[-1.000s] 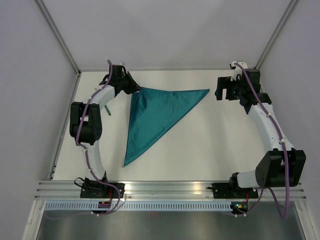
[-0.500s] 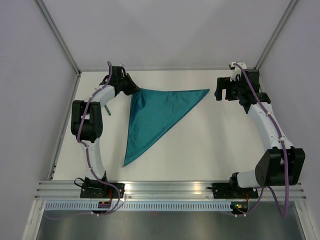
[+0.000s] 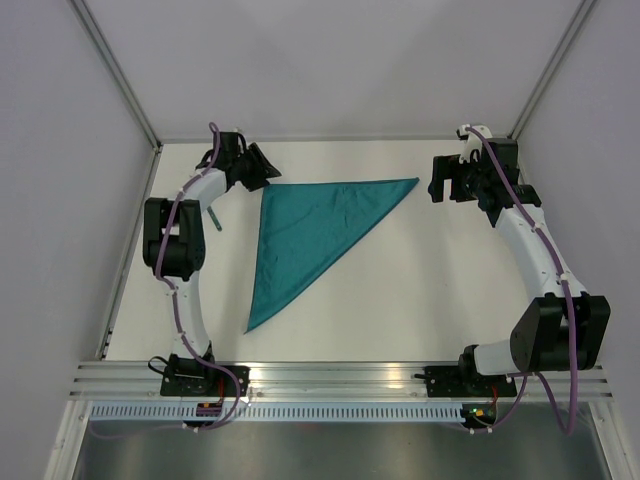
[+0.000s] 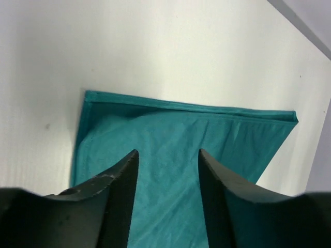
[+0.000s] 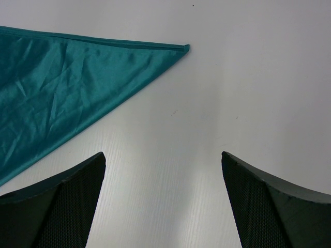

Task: Fold the napkin, place the utensils inside, and roll it up
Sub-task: Fold the napkin, then grab a utensil with the left arm

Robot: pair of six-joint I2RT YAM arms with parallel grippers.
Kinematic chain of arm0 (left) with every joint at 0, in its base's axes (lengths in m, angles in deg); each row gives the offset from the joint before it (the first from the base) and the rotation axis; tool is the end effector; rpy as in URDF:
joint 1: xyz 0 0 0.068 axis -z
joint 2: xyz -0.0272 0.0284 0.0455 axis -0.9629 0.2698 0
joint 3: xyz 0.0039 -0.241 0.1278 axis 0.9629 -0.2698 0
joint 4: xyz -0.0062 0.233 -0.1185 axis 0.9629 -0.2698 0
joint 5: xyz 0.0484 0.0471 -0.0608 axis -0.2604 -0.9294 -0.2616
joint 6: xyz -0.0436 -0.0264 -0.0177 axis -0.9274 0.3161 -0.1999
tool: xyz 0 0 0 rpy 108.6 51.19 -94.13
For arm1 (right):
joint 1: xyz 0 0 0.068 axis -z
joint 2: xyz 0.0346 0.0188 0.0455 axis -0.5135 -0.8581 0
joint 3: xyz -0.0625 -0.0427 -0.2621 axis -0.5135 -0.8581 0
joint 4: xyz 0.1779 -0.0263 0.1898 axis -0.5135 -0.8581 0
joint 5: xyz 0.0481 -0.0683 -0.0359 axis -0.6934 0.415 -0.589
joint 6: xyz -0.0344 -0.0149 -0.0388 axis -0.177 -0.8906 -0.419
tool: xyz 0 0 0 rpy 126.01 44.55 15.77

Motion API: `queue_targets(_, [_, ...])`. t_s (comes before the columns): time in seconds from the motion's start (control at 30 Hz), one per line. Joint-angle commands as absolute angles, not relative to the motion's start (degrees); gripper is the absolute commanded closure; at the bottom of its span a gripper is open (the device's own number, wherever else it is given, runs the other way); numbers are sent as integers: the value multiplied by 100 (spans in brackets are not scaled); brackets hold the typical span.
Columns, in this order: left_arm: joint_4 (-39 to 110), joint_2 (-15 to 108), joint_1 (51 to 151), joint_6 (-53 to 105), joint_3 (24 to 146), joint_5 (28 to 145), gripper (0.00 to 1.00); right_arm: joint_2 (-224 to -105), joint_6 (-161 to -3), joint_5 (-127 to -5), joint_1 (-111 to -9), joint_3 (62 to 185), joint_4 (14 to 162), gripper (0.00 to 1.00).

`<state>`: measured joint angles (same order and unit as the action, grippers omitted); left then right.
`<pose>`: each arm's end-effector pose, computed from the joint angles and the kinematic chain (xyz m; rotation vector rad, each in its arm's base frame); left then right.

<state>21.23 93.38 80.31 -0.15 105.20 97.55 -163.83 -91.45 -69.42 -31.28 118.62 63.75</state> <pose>0.4798 -0.0620 0.1945 -0.4651 2.3288 -0.7692 0.3181 0.0088 0.3268 -0.1593 2.1758 0.1825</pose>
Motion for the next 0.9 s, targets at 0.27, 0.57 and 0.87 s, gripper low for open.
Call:
queue_targets(0.27, [1846,8313,7523,177,10172,8134,32,-16466,-9178,-7098,-3134,12136,6198,2])
queue_targets(0.57, [598,8074,7453,124,9828,6383,43,-16431,-9178,-7300,-3134,12144,6145,3])
queue_targets(0.87, [237,8557,7048,221,9985,6389,44,-16431,-9187,-7371,-3125,12153,6118,3])
